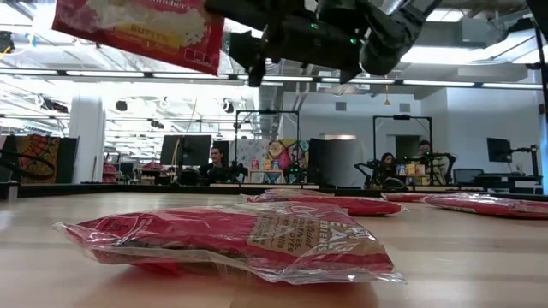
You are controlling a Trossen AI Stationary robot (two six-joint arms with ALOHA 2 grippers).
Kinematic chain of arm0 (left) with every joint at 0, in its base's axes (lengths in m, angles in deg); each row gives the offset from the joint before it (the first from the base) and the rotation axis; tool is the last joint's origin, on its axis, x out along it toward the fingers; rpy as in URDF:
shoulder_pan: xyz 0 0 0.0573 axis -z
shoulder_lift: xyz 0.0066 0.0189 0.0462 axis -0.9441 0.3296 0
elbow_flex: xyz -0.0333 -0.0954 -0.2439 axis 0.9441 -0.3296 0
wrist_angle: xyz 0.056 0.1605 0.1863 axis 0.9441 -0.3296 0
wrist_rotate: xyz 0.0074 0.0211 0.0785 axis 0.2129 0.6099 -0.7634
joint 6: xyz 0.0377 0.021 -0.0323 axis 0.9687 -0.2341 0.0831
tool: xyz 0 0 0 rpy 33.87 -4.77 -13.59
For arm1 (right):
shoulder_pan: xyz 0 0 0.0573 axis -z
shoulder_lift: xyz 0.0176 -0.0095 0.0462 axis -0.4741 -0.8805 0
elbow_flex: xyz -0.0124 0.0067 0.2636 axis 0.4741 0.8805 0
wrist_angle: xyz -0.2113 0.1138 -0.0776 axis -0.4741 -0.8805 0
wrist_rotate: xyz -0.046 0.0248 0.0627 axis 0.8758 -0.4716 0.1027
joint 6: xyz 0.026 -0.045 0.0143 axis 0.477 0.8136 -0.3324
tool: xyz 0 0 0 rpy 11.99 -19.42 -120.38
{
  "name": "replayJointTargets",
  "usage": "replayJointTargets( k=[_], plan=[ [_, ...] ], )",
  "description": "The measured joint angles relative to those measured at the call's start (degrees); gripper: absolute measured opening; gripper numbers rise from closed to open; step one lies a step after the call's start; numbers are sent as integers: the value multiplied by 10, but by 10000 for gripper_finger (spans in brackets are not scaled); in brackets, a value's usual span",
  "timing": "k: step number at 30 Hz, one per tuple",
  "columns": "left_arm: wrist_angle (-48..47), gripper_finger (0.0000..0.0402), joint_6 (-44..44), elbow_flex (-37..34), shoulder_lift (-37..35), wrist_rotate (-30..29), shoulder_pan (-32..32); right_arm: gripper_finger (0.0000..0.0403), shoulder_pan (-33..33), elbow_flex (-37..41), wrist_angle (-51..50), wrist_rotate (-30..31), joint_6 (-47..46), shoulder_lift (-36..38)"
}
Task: Sort popcorn bags into baskets
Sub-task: Put the red popcorn bag into the white bin
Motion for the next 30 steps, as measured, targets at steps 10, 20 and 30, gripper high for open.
replayJointTargets(
  k=[10,20,30],
  plan=[
    [30,9,48,0,0,22,13,21,-25,-64,-162,-30,45,-6],
    [34,154,36,0,0,162,-73,7,-39,-155,-415,-37,160,-6],
    [155,199,187,0,0,276,-156,4,-43,-163,-433,-40,181,-6]
  ],
)
